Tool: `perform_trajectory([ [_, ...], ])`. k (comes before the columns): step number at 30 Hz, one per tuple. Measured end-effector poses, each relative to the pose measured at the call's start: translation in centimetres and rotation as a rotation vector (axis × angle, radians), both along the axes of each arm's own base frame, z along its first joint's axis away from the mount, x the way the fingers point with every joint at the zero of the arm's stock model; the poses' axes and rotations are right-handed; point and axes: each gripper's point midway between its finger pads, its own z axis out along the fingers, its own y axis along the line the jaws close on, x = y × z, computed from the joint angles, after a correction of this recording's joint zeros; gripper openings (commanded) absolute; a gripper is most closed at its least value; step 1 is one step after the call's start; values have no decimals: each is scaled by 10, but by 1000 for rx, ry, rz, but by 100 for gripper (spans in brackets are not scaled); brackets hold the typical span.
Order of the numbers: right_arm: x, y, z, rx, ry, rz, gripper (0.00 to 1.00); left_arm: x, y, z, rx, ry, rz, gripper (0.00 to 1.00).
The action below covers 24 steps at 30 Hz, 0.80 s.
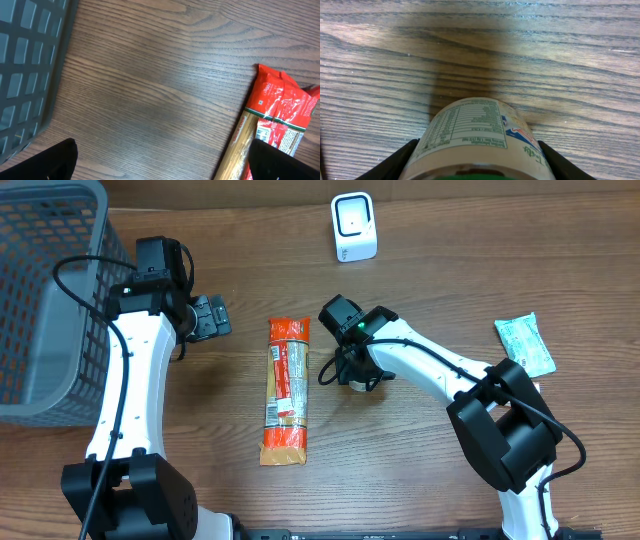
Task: Scan the item barcode
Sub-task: 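Lift the green-lidded jar with the right gripper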
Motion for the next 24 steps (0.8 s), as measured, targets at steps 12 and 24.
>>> perform_trajectory([
  [12,0,0,1,-4,-1,27,27,0,0,0,0,0,0,100],
  [24,20,12,47,21,-45,97,27,0,0,0,0,0,0,100],
])
